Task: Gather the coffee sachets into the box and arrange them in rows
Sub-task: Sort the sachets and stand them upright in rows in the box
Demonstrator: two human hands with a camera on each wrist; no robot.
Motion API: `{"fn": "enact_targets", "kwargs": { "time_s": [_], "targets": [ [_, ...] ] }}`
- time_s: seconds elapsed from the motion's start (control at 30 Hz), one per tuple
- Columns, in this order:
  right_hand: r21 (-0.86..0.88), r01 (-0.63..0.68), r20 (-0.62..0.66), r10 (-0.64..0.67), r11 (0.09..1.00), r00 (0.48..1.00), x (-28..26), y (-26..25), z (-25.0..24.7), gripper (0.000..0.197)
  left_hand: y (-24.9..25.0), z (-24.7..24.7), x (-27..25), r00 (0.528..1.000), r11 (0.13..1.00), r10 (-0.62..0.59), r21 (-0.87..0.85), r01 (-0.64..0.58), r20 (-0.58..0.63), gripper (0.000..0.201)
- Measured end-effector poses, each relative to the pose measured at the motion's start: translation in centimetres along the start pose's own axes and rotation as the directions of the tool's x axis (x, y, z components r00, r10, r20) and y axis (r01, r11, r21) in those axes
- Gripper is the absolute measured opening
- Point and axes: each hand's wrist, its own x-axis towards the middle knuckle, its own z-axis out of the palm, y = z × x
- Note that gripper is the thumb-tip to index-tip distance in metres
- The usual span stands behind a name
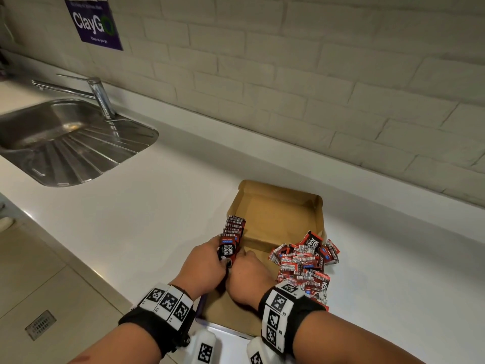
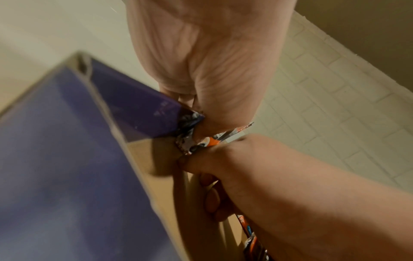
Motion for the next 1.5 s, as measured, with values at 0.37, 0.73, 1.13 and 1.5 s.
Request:
{"fn": "enact_targets", "kwargs": {
  "time_s": [0.37,0.73,1.13,1.5],
  "targets": [
    [0.417,-0.203,-0.001,0.224,0.886,0.975,-0.2,0.6,-0.5,0.050,0.1,-0.2,-0.1,1.000,1.000,0.001,0.003,-0.001,0.005,0.047],
    [0.374,-0.174,-0.030,0.200,0.911,0.979,-0.7,0.4,-1.1,0.051,0.3,-0.6,-0.2,0.999,0.999,0.028,-0.016,-0.028,0.023,0.049],
    [0.232,-0.150,0.003,0.153,0.961,0.988,-0.8,-0.1,-1.4,0.034,1.1,-0.9,0.1,0.992,0.996,0.070,0.043,-0.075,0.108,0.042],
    [0.352,-0.198,-0.017,0.218,0.915,0.976,-0.2,0.3,-0.5,0.049,0.6,-1.2,0.3,0.992,0.999,0.051,0.008,-0.052,0.116,0.056]
  ]
}}
